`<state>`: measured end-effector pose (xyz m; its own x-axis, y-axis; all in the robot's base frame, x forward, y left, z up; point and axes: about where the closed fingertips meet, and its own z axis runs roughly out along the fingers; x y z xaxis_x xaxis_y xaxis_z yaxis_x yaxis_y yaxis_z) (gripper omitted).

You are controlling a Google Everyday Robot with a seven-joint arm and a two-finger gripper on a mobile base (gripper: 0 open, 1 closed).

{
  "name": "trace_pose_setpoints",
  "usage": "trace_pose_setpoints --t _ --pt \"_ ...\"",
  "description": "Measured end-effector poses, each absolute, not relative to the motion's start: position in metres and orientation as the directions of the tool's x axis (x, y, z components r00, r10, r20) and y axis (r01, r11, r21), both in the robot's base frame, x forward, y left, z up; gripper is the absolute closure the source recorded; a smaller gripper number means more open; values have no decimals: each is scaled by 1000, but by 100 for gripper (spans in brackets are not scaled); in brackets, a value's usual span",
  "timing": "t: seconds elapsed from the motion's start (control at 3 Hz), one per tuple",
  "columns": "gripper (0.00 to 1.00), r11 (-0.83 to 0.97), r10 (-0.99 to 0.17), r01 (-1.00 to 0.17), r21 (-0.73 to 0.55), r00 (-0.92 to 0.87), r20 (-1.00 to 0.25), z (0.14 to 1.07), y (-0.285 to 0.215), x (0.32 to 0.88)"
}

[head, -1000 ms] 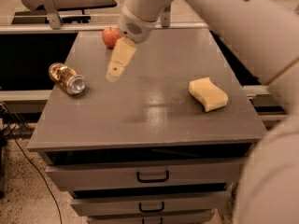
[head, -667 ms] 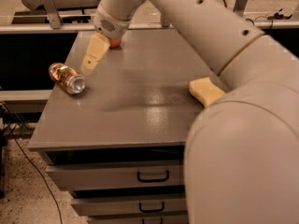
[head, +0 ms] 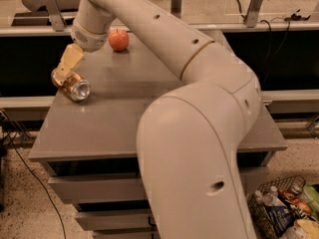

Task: Place orange can upright

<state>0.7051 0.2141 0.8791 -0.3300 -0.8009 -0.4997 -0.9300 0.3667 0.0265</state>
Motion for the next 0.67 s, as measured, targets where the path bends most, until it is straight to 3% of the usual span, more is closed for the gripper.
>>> trace_pose_setpoints --t 0.67 --pt "0 425 -788 -899 105 -424 -446 864 245 702"
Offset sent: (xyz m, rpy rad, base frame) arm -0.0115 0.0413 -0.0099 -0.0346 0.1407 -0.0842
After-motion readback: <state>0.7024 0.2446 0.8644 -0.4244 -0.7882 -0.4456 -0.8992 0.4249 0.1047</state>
